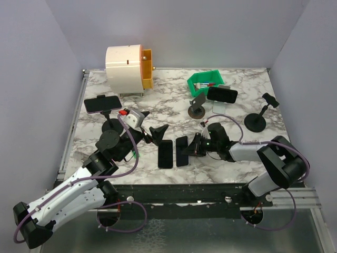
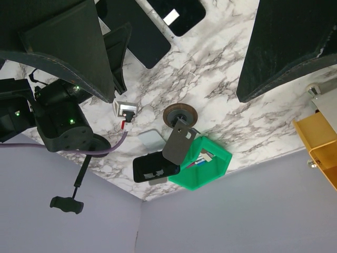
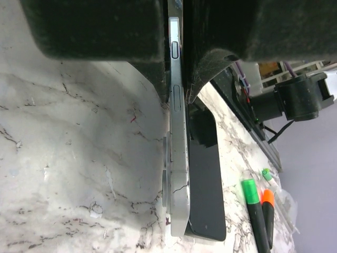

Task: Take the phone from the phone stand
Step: Place the phone at the center of the board.

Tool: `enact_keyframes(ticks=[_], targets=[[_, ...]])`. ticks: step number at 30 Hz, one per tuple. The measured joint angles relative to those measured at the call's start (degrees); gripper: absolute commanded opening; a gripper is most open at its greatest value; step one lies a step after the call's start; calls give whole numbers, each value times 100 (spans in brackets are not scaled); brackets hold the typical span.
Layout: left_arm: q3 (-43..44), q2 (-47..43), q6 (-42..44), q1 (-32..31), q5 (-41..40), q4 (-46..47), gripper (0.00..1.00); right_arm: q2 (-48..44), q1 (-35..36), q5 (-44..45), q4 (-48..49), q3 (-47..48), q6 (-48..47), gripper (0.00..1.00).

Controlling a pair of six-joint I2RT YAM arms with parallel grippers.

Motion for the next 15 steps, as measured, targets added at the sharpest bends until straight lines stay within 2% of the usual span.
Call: enact_keyframes(ticks=[8, 15], targets=[[0, 0, 2, 0, 13, 0, 99, 186, 0, -236, 164, 0, 94, 7], [0, 4, 2, 0, 20, 0, 99, 378, 0, -321, 361, 0, 249, 25]])
